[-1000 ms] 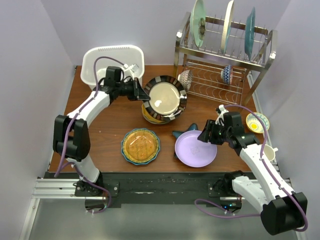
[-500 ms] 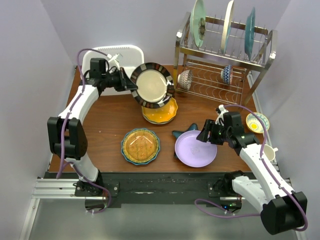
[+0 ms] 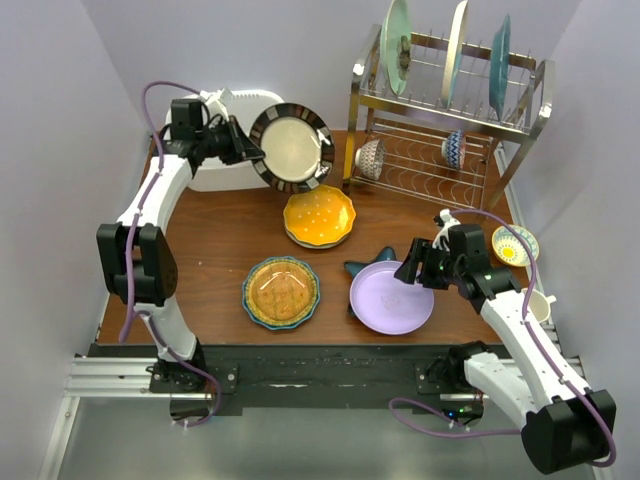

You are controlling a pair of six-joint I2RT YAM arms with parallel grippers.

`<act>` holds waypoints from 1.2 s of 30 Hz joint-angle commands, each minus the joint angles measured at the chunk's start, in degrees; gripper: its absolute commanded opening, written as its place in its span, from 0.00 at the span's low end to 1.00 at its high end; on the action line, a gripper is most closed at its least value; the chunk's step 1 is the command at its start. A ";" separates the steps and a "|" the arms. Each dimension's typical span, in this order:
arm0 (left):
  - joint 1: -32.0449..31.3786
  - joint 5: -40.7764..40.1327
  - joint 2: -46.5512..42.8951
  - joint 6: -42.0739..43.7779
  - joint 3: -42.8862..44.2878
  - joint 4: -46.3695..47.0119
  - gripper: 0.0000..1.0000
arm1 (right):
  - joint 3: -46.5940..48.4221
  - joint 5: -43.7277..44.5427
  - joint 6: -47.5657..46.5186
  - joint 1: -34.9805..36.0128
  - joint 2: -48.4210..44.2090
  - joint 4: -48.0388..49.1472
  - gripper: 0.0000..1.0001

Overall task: Place the plates into the plastic bin on the countertop
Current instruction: Place the plate in the plastic bin.

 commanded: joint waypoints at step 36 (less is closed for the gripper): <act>12.85 3.03 7.66 -20.91 11.03 20.33 0.00 | 0.69 1.41 0.01 0.10 -1.35 -0.34 0.67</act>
